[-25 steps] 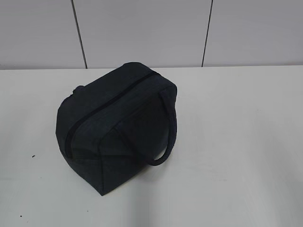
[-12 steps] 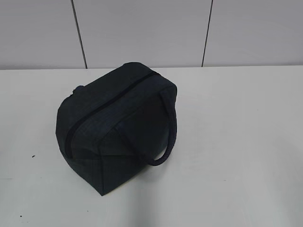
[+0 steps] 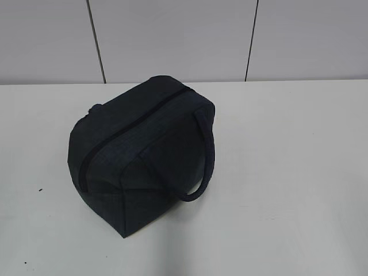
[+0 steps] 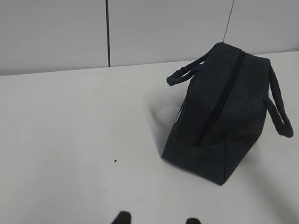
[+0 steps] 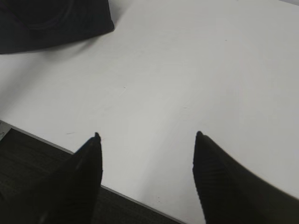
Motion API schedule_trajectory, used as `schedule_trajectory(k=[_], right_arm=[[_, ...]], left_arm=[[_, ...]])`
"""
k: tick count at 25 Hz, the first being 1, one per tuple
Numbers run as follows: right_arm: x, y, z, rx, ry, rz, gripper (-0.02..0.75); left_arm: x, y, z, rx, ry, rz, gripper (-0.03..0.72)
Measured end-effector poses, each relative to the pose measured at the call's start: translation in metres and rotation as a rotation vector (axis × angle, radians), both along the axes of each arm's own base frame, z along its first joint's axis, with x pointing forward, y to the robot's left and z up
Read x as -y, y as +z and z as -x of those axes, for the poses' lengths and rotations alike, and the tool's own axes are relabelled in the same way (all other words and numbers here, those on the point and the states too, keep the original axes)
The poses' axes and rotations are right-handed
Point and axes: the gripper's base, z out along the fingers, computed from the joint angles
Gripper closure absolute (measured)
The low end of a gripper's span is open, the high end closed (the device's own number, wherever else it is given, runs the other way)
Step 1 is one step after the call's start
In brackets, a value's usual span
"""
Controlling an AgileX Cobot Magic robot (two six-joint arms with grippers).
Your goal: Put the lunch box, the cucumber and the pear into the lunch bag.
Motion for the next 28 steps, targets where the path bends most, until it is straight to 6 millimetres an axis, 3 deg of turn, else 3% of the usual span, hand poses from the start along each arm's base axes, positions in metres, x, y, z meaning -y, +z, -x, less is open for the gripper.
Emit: schedule_trajectory(k=[17, 28], right_arm=[[0.0003, 0.0001, -0.0002, 0.001, -0.005, -0.001, 0.262], [-0.0009, 0.0003, 0.0005, 0.005, -0.182, 0.004, 0.262]], left_arm=[[0.0, 0.0, 0.0003, 0.001, 0.008, 0.0, 0.461], [0.0033, 0.0, 0.0047, 0.001, 0.355, 0.0, 0.461]])
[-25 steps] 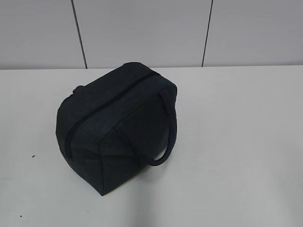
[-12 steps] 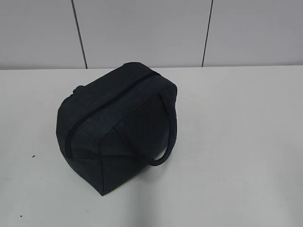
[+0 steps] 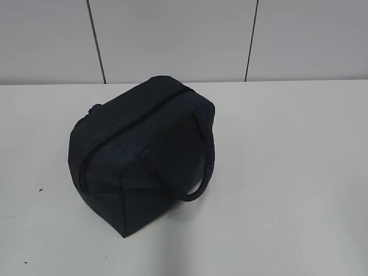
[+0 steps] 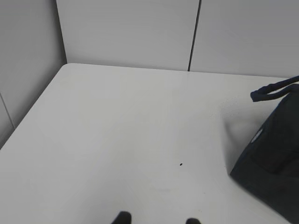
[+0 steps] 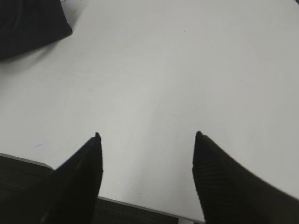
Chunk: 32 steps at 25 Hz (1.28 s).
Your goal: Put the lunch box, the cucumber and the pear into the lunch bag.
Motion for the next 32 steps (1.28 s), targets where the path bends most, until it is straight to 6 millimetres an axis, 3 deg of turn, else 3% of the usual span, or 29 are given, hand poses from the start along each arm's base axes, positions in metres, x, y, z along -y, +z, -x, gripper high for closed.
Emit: schedule_trajectory(k=[32], right_arm=[[0.0, 0.0, 0.0, 0.0, -0.002, 0.0, 0.262]], left_arm=[[0.0001, 0.0, 0.0001, 0.0, 0.005, 0.0, 0.461]])
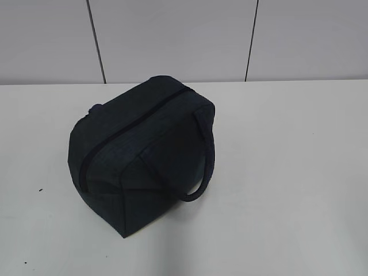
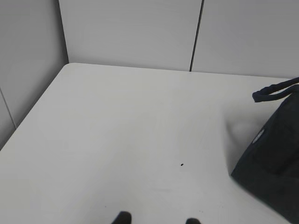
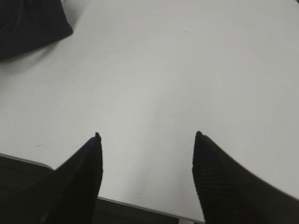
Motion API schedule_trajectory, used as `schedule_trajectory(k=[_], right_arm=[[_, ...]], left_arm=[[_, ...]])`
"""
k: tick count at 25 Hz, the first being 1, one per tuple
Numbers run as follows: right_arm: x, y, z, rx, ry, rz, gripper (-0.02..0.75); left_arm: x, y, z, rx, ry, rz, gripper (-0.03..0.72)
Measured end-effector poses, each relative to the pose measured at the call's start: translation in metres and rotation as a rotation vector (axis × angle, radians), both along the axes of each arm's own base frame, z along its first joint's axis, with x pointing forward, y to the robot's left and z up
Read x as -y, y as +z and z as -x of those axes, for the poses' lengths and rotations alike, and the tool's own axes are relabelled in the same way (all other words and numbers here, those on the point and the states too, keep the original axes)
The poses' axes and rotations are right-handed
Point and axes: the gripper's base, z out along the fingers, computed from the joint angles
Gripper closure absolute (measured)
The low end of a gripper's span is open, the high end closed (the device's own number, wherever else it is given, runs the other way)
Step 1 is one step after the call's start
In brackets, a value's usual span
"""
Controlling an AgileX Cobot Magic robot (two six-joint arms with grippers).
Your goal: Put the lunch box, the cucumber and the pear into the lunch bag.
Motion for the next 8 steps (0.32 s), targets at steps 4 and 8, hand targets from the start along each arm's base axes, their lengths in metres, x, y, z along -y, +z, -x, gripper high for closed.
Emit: schedule_trajectory(k=[4, 8], right_arm=[[0.0, 0.0, 0.0, 0.0, 0.0, 0.0, 0.262], [0.0, 0.0, 0.0, 0.0, 0.0, 0.0, 0.262]], left_arm=[[0.0, 0.0, 0.0, 0.0, 0.0, 0.0, 0.461], [0.0, 0.0, 0.0, 0.0, 0.0, 0.0, 0.461]])
